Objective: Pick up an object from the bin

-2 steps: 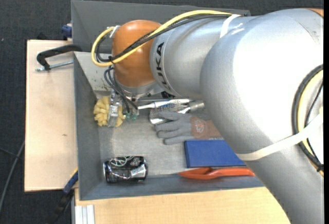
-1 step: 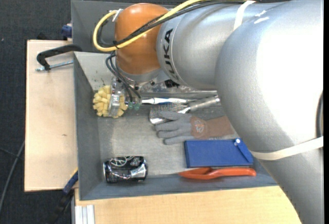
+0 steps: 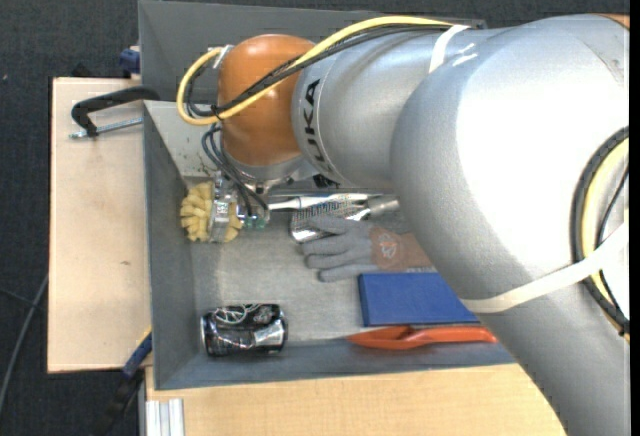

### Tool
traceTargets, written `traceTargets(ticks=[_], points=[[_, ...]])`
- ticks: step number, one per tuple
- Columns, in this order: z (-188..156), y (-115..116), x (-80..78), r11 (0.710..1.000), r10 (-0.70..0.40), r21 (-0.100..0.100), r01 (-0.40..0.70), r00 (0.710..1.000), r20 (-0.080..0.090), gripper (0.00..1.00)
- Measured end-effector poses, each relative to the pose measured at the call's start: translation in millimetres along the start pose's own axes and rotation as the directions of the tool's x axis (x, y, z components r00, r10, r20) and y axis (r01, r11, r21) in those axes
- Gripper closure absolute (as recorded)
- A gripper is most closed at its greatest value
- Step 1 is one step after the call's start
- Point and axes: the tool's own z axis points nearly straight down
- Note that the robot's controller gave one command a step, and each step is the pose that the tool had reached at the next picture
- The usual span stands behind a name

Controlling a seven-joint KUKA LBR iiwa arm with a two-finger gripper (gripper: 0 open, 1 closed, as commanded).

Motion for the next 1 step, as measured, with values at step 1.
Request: traceTargets(ticks=[1], points=[[-77.7, 3.8, -4.9, 1.000, -0.001, -0.010, 0.001, 1.000, 0.017, 1.00]])
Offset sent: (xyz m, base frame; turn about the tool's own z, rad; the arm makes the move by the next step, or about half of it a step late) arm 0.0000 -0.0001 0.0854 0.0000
